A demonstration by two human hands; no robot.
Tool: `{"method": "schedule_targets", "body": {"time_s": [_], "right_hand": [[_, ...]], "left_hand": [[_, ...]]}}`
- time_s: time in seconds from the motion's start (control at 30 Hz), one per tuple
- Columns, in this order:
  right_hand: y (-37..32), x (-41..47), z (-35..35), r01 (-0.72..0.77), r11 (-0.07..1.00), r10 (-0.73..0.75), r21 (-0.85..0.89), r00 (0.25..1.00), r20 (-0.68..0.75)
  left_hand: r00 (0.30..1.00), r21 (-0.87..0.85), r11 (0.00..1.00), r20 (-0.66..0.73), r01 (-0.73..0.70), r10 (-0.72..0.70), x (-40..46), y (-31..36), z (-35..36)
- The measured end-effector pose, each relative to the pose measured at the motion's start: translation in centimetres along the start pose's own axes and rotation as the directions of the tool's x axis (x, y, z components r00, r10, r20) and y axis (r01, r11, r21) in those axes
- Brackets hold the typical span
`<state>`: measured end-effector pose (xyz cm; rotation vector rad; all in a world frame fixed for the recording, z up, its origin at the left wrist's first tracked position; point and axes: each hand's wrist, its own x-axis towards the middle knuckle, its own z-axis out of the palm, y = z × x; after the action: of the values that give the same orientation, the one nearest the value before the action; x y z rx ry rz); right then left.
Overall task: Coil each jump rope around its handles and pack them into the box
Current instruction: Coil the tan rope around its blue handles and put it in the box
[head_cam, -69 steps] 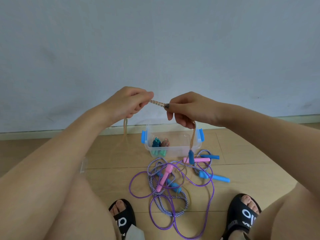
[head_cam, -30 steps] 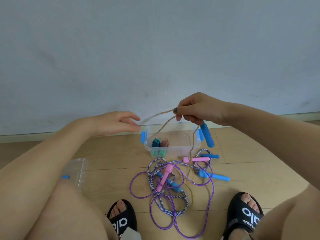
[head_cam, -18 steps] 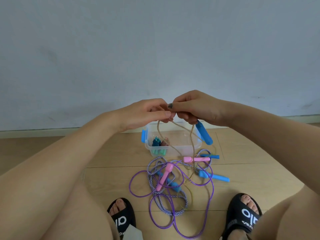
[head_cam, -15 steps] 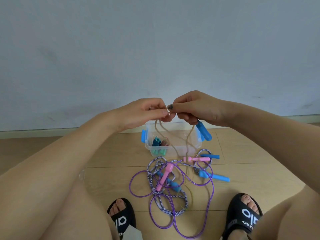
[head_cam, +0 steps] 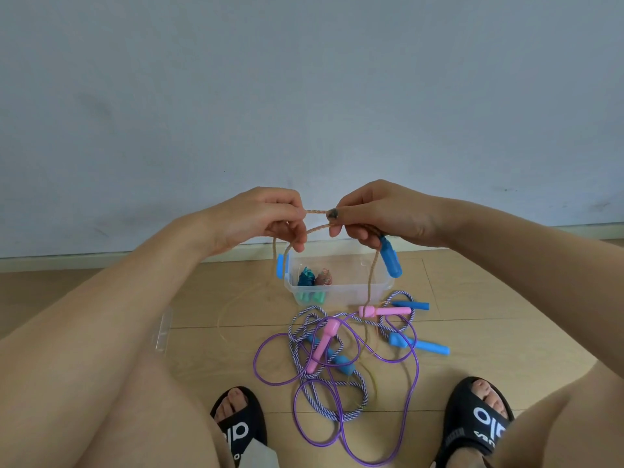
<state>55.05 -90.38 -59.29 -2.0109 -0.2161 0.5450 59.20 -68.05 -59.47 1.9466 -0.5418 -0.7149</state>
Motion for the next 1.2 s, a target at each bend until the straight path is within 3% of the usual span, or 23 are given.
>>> {"method": "schedule_targets", "body": {"time_s": [0.13, 0.27, 0.37, 0.77, 0.97, 1.2], "right_hand": [[0.1, 0.0, 0.1, -0.003, 1.0, 0.003, 0.027, 1.0, -0.015], [0.1, 0.0, 0.1, 0.003, 0.996, 0.002, 0.094, 0.999, -0.052], [-0.2, -0.1, 0.4, 0.014, 0.99, -0.007, 0.138, 0.999, -0.053], [-0.2, -0.1, -0.1, 0.024, 0.985, -0.014, 0.169, 0.998, -0.057], [0.3, -0.1, -0.5, 0.003, 0.995, 0.003, 0.103, 0.998, -0.063], [0.2, 0.1, -0.4, -0.045, 0.997, 0.045, 0.057, 0.999, -0.01]], "left_hand": [[1.0, 0.04, 0.999, -0.028, 0.012, -0.011, 0.1, -0.3, 0.5], [0.958, 0.305, 0.937, -0.169, -0.172, 0.231, 0.2, -0.1, 1.3], [0.93, 0.398, 0.881, -0.146, -0.256, 0.337, 0.4, 0.4, 2.1], [0.965, 0.217, 0.956, -0.131, -0.197, 0.228, 0.5, 0.6, 2.1], [0.953, 0.437, 0.888, -0.182, -0.142, 0.241, 0.5, 0.2, 0.3], [0.95, 0.597, 0.802, -0.264, 0.028, 0.164, 0.7, -1.3, -1.7]]}}
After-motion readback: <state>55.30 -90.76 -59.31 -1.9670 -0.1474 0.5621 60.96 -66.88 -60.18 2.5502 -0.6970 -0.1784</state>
